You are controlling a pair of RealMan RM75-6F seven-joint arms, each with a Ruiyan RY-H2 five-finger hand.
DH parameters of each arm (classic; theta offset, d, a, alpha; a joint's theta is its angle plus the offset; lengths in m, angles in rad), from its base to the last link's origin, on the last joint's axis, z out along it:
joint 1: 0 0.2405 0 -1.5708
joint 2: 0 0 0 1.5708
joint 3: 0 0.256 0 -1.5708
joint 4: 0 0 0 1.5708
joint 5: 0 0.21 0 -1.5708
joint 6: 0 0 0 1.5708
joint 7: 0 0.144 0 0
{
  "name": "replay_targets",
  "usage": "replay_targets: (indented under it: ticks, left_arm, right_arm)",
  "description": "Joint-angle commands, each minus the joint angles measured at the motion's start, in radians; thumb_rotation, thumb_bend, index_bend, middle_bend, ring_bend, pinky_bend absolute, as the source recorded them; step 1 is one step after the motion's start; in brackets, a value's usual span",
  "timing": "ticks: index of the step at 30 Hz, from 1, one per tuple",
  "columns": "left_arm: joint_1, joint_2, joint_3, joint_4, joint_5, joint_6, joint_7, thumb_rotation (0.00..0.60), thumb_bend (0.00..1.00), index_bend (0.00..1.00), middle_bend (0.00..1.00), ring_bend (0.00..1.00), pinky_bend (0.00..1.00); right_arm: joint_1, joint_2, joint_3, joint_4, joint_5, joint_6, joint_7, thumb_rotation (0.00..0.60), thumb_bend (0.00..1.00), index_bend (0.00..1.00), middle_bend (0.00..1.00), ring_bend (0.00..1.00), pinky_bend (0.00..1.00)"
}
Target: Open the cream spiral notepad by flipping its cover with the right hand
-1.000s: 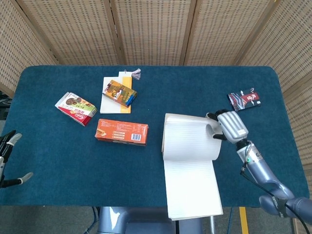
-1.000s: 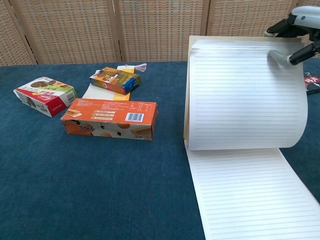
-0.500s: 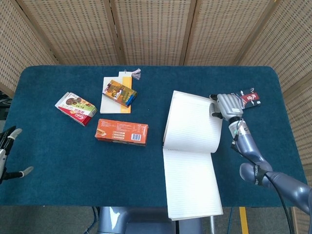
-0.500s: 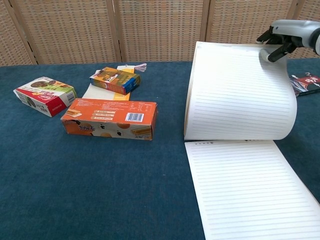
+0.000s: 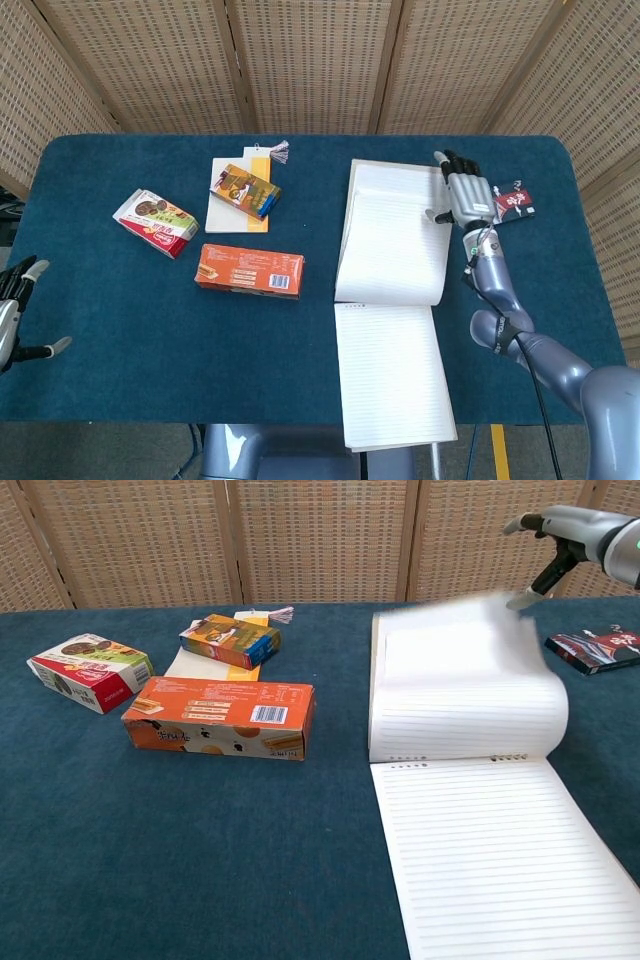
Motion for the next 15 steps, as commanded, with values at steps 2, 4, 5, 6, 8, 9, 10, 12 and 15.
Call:
replay_targets:
  ticks: [2,4,5,6,8,9,10,12,15]
  left_arm:
    - [0.003,0.003,0.002,-0.001,0.008,0.004,-0.007,0.600,0.00,0.00,0.00,0.00,0.00]
    - [0.006,0.006,0.004,-0.002,0.015,0.008,-0.017,0.600,0.00,0.00,0.00,0.00,0.00]
    - [0.009,0.009,0.004,-0.003,0.021,0.012,-0.024,0.600,0.00,0.00,0.00,0.00,0.00]
    - [0.011,0.011,0.005,-0.002,0.027,0.016,-0.031,0.600,0.00,0.00,0.00,0.00,0.00]
    - [0.018,0.015,0.007,-0.002,0.040,0.028,-0.044,0.600,0.00,0.00,0.00,0.00,0.00]
    - [0.023,0.017,0.008,-0.001,0.050,0.038,-0.052,0.600,0.00,0.00,0.00,0.00,0.00]
    - [0.025,0.018,0.009,-0.001,0.054,0.041,-0.056,0.600,0.00,0.00,0.00,0.00,0.00]
    - [0.035,0.021,0.015,-0.001,0.077,0.057,-0.070,0.600,0.00,0.00,0.00,0.00,0.00]
    - [0.052,0.025,0.032,0.004,0.128,0.081,-0.094,0.600,0.00,0.00,0.00,0.00,0.00]
  right_arm:
    - [-0.025,0.010,0.040,-0.030,0.022,0.073,-0.011,0.600,0.05,0.00,0.00,0.00,0.00]
    - [-0.050,0.033,0.055,-0.073,0.022,0.115,-0.002,0.600,0.05,0.00,0.00,0.00,0.00]
    - [-0.067,0.048,0.061,-0.105,0.014,0.137,0.015,0.600,0.05,0.00,0.00,0.00,0.00]
    - [-0.087,0.065,0.064,-0.140,-0.001,0.163,0.037,0.600,0.04,0.00,0.00,0.00,0.00]
    - [-0.134,0.099,0.056,-0.208,-0.043,0.220,0.083,0.600,0.02,0.00,0.00,0.00,0.00]
    - [-0.174,0.119,0.042,-0.255,-0.083,0.272,0.117,0.600,0.01,0.00,0.00,0.00,0.00]
    - [-0.194,0.128,0.033,-0.275,-0.100,0.296,0.132,0.600,0.00,0.00,0.00,0.00,0.00]
    - [-0.271,0.161,-0.008,-0.354,-0.176,0.391,0.191,0.600,0.00,0.00,0.00,0.00,0.00]
    - [-0.421,0.228,-0.097,-0.491,-0.313,0.559,0.295,0.600,0.00,0.00,0.00,0.00,0.00]
